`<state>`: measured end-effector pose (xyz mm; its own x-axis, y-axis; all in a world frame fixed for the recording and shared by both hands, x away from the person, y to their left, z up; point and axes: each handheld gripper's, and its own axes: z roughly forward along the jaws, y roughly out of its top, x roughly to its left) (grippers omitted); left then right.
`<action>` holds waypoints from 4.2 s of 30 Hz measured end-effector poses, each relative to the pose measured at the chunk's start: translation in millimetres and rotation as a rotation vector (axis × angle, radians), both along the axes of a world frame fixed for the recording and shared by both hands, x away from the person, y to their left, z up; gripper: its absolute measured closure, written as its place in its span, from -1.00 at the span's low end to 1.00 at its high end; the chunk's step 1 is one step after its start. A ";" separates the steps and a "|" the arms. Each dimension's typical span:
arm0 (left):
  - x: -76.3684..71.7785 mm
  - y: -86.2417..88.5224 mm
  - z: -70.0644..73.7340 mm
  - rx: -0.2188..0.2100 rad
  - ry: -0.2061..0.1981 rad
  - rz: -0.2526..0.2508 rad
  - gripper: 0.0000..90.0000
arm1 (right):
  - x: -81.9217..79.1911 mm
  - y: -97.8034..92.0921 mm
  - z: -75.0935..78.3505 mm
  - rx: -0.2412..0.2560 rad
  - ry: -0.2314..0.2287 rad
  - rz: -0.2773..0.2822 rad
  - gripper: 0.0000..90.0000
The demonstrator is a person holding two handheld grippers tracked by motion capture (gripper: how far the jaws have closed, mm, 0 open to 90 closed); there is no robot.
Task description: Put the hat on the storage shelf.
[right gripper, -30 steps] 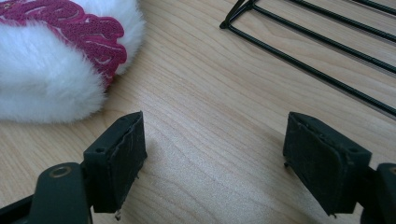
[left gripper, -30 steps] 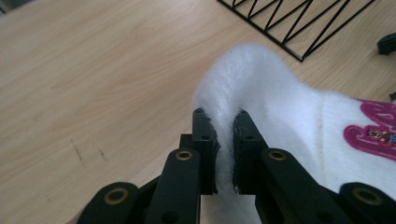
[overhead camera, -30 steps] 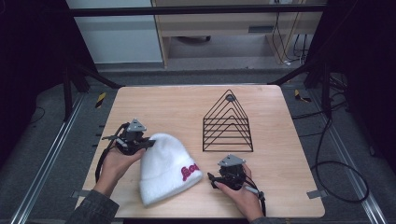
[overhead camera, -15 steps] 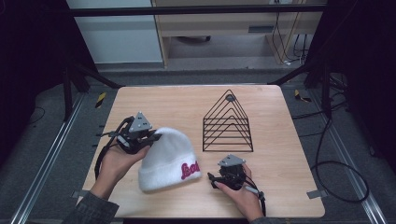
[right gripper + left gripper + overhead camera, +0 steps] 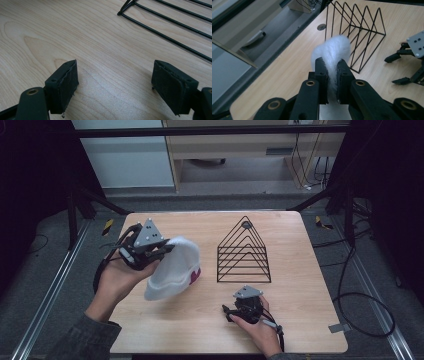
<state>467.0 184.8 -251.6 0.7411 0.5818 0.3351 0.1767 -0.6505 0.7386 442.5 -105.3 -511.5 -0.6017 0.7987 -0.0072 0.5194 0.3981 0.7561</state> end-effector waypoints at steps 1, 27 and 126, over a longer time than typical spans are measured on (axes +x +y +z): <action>1.0 -1.0 4.5 -0.001 -0.003 -0.005 0.83 | 0.0 0.0 0.1 -0.001 0.000 0.000 -0.53; 5.2 -31.9 63.9 -0.072 -0.079 -0.098 0.83 | -10.8 -11.3 36.6 0.052 -0.048 0.061 -0.55; 70.7 -126.4 77.2 -0.200 -0.131 -0.158 0.80 | 74.5 -101.3 225.3 0.102 -0.324 -0.045 0.80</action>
